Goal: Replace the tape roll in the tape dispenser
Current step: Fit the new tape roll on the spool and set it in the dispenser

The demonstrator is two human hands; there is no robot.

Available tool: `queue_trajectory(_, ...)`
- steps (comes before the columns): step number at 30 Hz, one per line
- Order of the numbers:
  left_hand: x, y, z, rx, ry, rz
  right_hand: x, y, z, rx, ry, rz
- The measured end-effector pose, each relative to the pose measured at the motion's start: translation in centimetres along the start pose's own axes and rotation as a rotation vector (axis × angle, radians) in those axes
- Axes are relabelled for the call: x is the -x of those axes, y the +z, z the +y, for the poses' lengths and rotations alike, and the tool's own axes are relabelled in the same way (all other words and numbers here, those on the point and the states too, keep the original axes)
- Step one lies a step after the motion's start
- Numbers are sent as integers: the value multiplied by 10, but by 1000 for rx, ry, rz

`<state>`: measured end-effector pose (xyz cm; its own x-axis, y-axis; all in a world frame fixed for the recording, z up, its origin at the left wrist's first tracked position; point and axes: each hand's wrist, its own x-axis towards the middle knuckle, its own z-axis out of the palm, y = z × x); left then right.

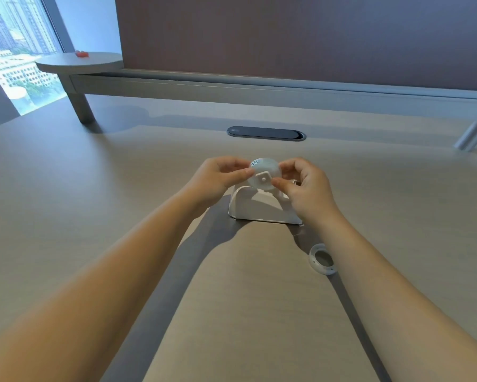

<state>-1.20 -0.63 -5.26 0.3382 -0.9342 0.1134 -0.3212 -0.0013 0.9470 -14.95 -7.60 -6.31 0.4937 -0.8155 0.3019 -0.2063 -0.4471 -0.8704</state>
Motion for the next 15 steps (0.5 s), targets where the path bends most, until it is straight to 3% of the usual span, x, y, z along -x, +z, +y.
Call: queue_trajectory(15, -5, -6, -15, 3, -36, -9, -3, 2, 5, 176, -22, -103)
